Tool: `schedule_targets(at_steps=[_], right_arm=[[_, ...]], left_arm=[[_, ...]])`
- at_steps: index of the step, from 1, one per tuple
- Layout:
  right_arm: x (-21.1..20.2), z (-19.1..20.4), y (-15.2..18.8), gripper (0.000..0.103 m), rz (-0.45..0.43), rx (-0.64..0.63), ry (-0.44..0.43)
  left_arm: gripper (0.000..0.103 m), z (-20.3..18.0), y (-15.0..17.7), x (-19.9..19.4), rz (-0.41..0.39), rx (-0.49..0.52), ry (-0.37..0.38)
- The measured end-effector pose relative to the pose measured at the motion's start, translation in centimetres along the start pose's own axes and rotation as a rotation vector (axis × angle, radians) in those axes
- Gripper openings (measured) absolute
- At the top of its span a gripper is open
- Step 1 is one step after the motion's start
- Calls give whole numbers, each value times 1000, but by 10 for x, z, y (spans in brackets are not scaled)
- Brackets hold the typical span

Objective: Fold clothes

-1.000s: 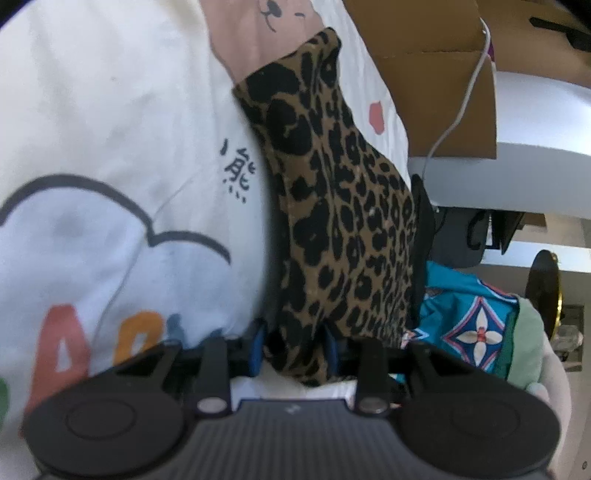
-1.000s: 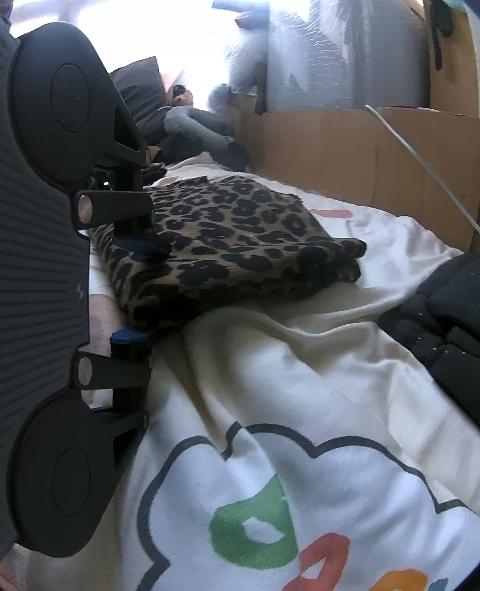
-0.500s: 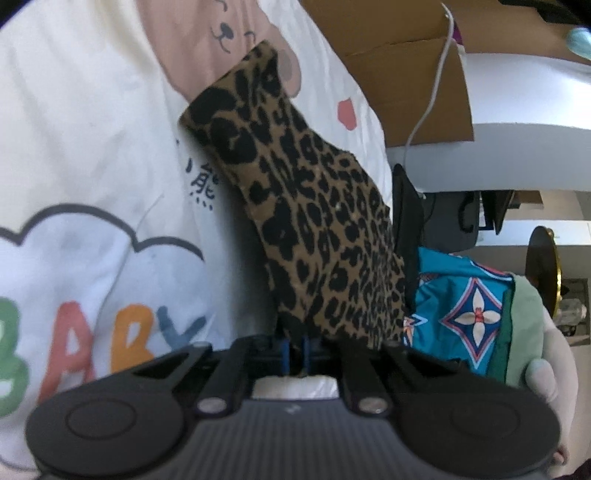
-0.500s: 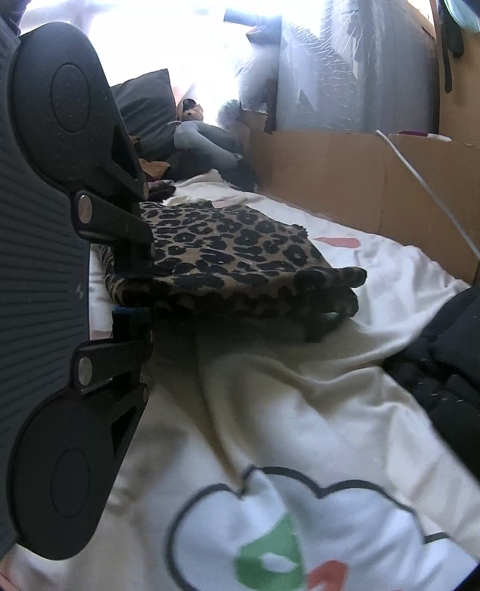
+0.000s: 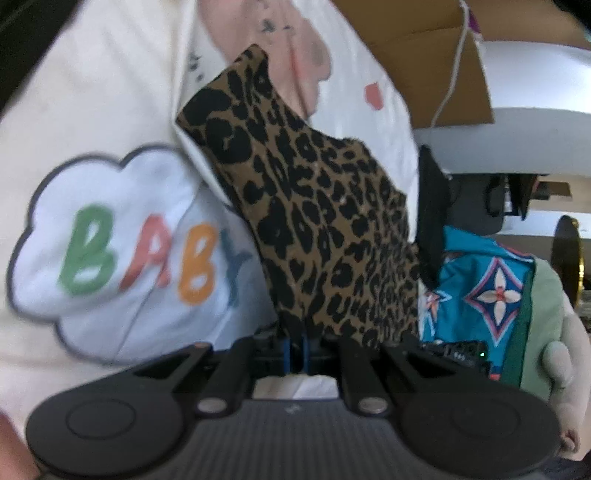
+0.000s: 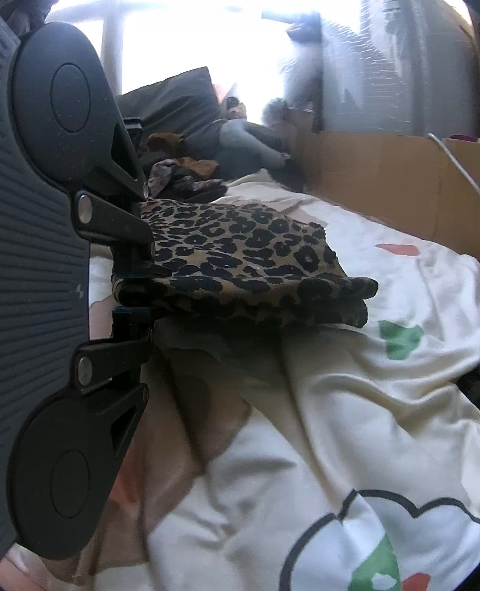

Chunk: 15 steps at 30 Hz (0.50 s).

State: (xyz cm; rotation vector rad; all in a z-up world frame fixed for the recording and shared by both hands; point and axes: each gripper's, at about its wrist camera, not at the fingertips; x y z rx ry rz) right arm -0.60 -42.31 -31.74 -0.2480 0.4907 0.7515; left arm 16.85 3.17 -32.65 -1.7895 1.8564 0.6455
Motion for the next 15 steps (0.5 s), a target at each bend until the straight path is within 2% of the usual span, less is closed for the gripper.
schedule_targets(at_steps=[8,15], right_arm=[[-9,12,-11,10,-34,-73,43],[-19,21,-27,10,-100,-111,78]], left_arm=[[7,1,14,16,69,-28,-29],[8,-1,28,26,139,-42,6]])
Point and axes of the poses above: each gripper's, at about its wrist camera, not at the fingertips, and x roughly the way its jaws point, z to its left, y to its underside, and after that the axes turned 5 degrees about -z, right-handed
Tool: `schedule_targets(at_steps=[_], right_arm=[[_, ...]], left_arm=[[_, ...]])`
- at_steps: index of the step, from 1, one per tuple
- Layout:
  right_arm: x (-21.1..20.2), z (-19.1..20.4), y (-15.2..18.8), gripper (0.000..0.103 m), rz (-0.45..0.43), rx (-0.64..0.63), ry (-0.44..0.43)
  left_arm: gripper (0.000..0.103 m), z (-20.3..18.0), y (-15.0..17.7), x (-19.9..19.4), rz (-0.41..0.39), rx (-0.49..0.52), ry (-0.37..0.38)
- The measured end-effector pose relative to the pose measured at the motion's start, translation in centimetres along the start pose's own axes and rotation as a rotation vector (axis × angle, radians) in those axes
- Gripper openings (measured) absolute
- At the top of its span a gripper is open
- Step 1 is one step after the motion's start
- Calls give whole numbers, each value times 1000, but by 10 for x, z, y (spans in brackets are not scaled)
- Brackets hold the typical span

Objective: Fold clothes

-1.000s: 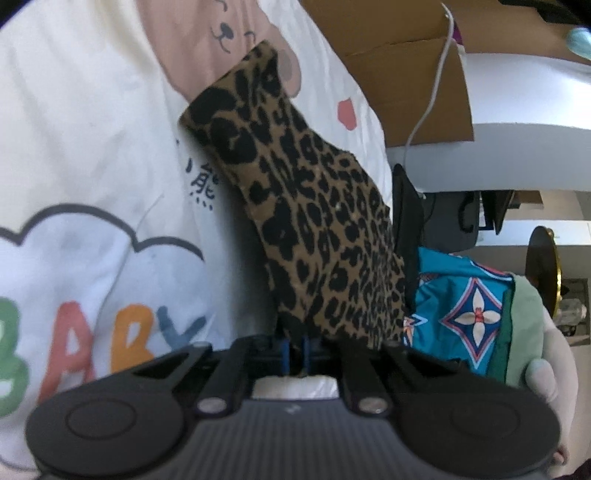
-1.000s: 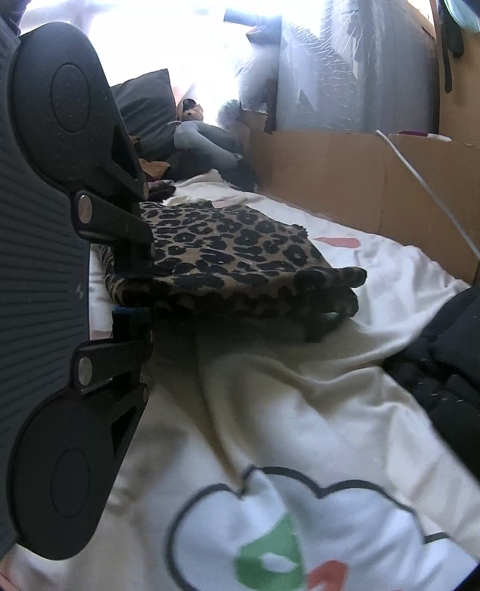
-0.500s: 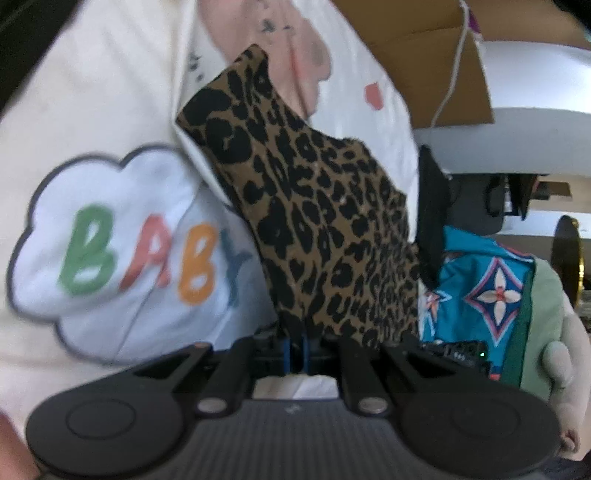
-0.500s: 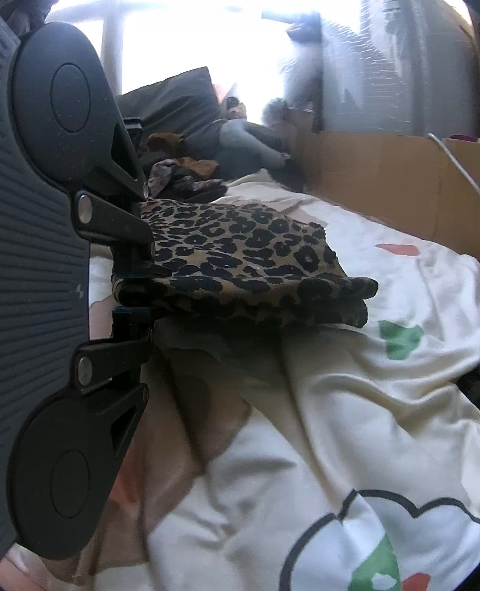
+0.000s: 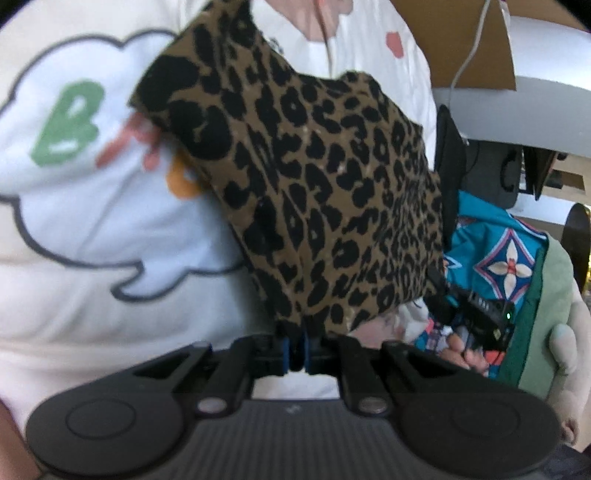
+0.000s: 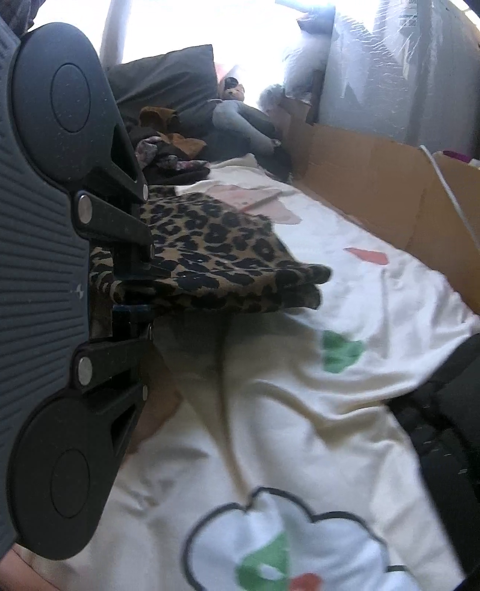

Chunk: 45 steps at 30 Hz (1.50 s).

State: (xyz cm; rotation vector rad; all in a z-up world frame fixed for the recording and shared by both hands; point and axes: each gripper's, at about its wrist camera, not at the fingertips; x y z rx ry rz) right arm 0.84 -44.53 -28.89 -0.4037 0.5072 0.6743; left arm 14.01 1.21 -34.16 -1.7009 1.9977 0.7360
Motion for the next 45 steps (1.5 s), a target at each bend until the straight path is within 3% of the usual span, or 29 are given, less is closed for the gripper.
schedule_targets(at_steps=[5,11,22,28,30,33,36,43,45], right_arm=[[-3,3,-20,9,-42,-33,13],[-5,3,-46,9,-75,-52,34],[-3,13,-83,9,-145,-77,74],[-5,11,-94,9,-169,-74,115],[-5,3,-93,9,-180,-47,138],[-7,-11,-83,19,-187,12,135],[-8,-23,-70,36,-177,70,114],[1,-36,-39,40,-108,150,67],[5,-37,-31,40,-89,161,43]], left_arm=[[8,-7,7,8,52,23,19],[7,-6,13,12,119,59,-8],[6,-15,6,1,105,96,34],[15,-18,-13,-17,23,114,72],[15,-21,-22,-21,-8,126,81],[15,-28,-33,-24,-36,160,74],[16,-37,-42,-19,-58,196,55],[21,-58,-55,-11,-116,259,9],[27,-59,-59,-10,-138,262,2]])
Point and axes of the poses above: each gripper's, at about its wrist camera, not at the fingertips, and x roughly the way its jaws point, z to its left, y to its underside, and after that the axes turned 5 degrees about -z, right-handed
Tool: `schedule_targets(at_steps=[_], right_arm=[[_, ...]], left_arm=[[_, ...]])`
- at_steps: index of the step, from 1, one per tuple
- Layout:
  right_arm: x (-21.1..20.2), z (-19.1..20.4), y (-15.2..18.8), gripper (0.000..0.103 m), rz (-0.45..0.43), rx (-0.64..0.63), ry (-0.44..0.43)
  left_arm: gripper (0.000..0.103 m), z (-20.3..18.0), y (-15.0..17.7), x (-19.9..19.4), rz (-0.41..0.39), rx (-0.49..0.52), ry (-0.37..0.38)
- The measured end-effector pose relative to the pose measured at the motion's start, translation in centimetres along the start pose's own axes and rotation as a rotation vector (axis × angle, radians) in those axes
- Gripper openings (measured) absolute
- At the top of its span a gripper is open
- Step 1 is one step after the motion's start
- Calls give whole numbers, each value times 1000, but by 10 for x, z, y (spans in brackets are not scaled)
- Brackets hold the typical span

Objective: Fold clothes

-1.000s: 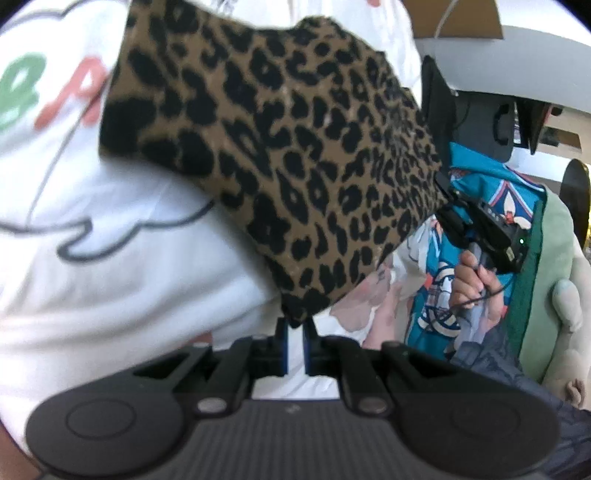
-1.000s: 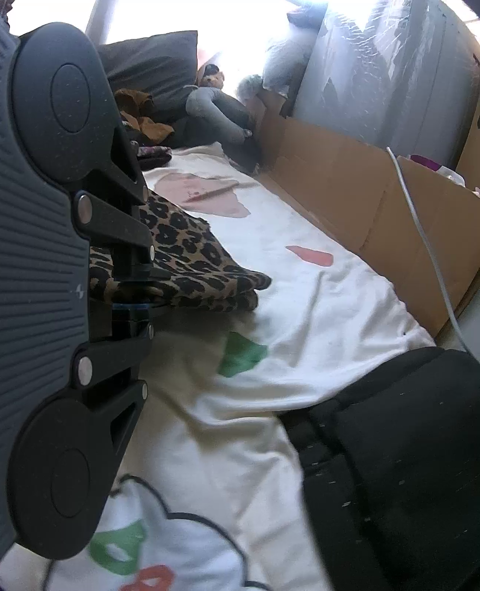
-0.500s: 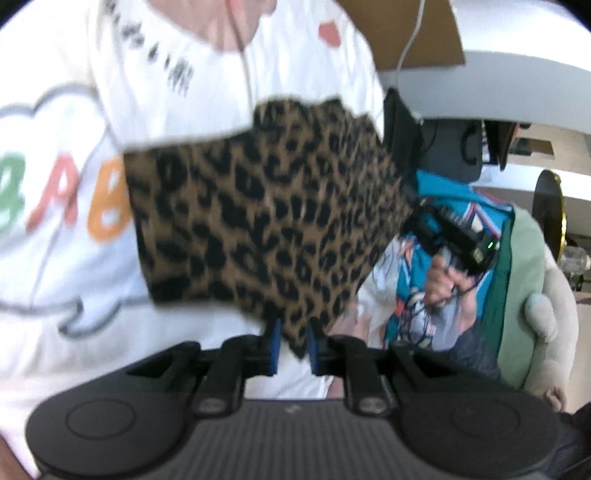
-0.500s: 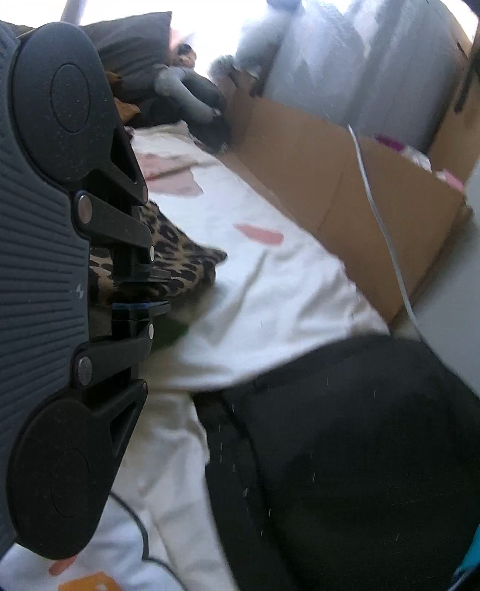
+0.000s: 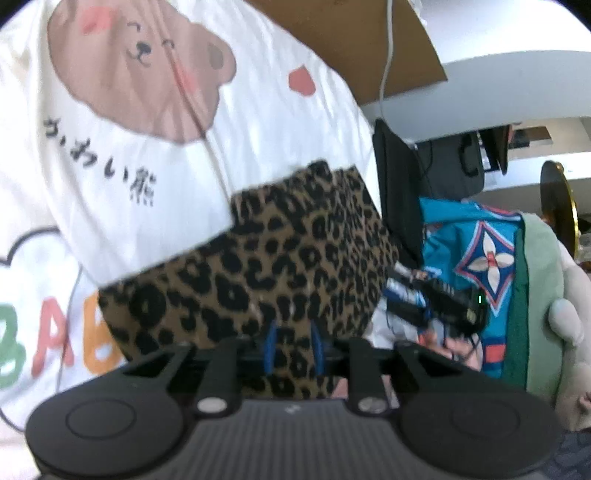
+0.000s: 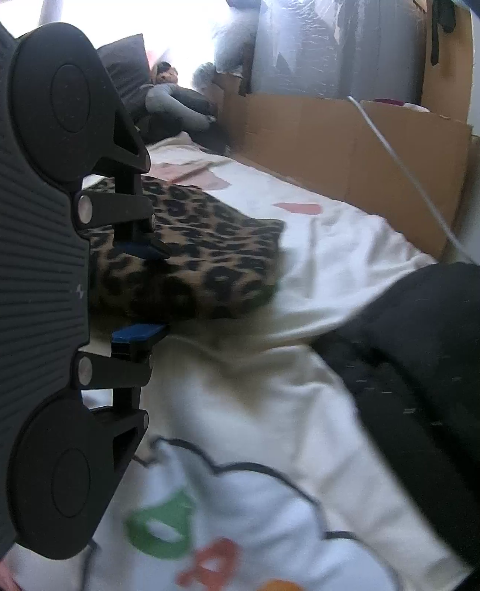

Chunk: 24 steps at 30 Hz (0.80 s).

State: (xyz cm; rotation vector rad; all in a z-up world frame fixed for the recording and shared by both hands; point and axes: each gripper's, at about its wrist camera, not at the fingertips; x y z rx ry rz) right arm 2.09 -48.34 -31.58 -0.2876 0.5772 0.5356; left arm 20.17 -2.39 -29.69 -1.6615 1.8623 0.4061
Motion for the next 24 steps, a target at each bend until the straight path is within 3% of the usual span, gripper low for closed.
schedule_targets(at_steps=[3,7,13,24], right_arm=[[7,0,12,40,31,14,-26],[17,5,25,40,68,8,-34],[21,10,37,40,94,-15,-29],[17,9,47,40,82,-5,-26]], left_arm=[[28,-9,-9,7,-26,53,-39],[28,-37,-26,14,-95,204,-76],[28,-72,-43,32,-105,396,-107],[32,-77,-49,65,-54,460,-132]])
Point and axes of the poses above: each gripper's, at about its wrist camera, not at the fingertips, and x roughly the way its jaws point, z to its left, y to its underside, and after that the axes turned 5 degrees about -z, right-handed
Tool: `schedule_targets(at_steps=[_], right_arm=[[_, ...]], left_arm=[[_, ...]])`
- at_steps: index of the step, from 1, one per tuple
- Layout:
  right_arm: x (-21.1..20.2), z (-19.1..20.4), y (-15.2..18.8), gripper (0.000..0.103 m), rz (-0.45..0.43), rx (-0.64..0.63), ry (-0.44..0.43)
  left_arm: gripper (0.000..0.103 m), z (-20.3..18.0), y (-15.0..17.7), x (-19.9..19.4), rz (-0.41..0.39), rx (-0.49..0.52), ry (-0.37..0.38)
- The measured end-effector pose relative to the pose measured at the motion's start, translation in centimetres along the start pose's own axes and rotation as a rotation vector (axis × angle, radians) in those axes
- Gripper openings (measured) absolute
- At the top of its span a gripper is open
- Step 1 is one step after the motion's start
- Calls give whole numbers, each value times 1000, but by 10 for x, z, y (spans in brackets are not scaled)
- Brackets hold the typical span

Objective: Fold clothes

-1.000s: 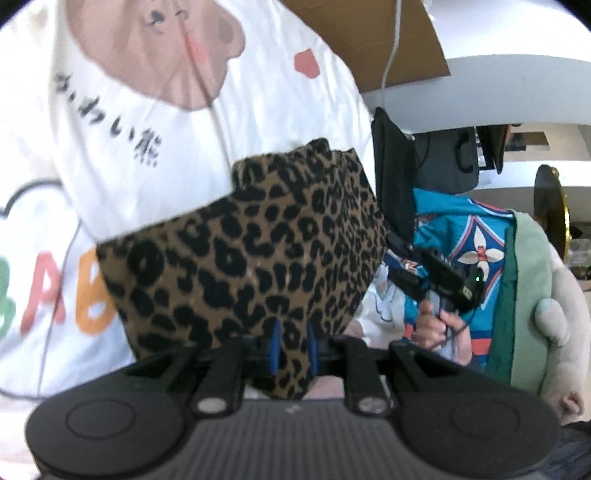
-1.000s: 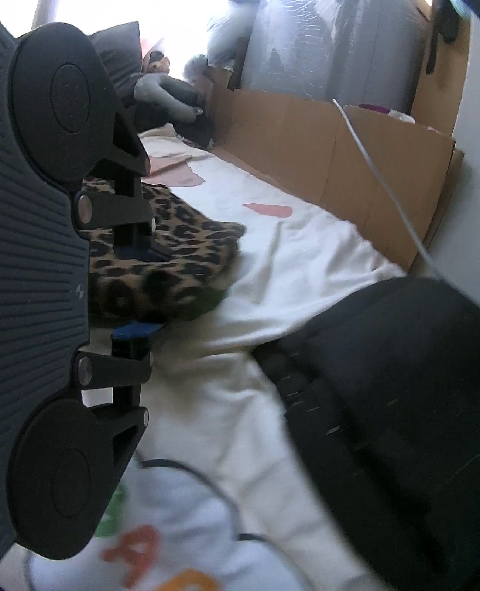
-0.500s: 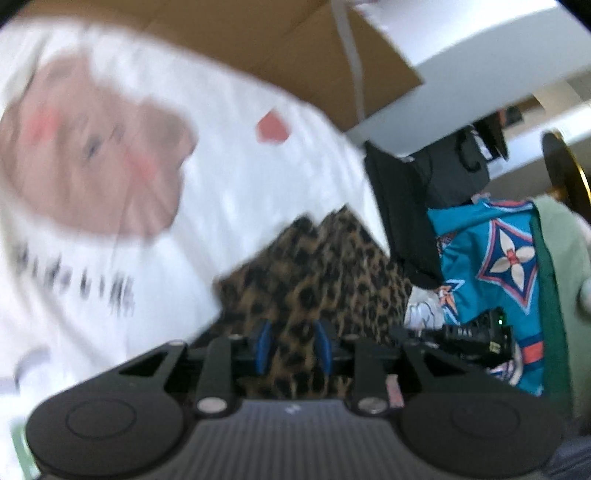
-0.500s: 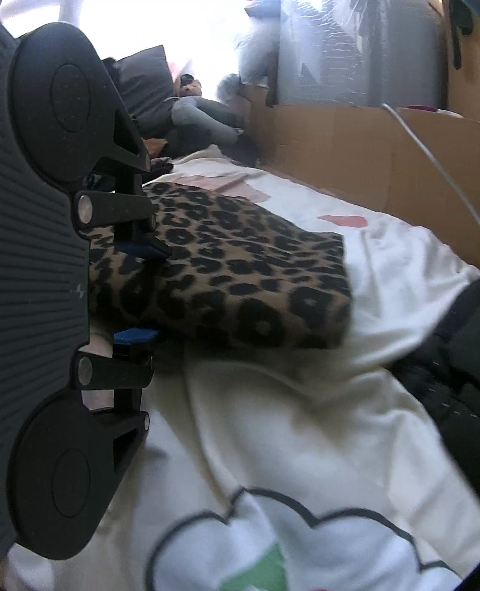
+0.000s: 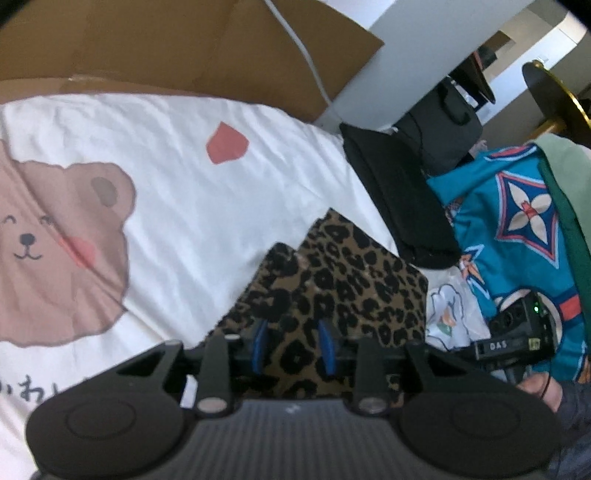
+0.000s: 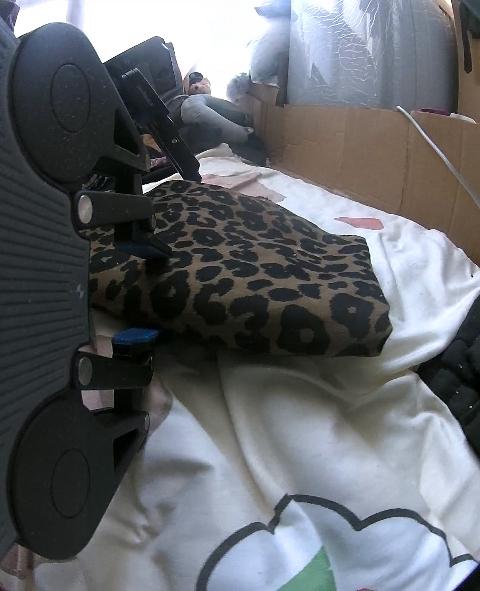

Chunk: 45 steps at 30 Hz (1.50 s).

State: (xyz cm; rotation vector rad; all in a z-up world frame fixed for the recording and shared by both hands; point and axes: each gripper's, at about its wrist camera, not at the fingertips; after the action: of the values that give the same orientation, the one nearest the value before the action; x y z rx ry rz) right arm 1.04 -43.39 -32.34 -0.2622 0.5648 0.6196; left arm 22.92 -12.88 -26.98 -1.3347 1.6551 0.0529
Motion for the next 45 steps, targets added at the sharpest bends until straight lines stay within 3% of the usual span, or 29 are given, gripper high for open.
schedule_targets(at_steps=[5,7,9,16,30,32,34,37,45], right_arm=[[-1,1,6,41,-17,21,-8],[0,0,10,45,-17,28,-9],[2,0,14,45,-6,28,-10],[7,9,12,46,-2,-5,-13],[18,-3,11,51,-52,92,-74],[20,-5,11,45,-57,94,-83],[23,-6,10,13,-49,89,-87],[20,0,7,6,-49,65,-96],[4,14,-1,5,-61,-20,-57]], left_arm=[[29,0,3,8,23,2,13],[8,1,2,8,26,10,7],[3,1,0,6,23,20,4],[1,3,1,-10,-31,46,-38],[2,14,9,10,-9,75,-106],[2,14,11,9,-9,73,-107],[2,13,12,8,-8,89,-116],[2,9,13,7,-10,107,-129],[12,1,14,2,-9,162,-132]])
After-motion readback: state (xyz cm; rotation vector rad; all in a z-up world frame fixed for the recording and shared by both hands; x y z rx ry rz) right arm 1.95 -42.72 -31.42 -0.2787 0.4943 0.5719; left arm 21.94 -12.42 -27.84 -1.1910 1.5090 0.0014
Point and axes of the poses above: each gripper's, at about its wrist camera, not at the fingertips, and x roughly the way its jaws point, z to its left, y to its underside, and after that the axes turned 5 degrees about -z, right-handed
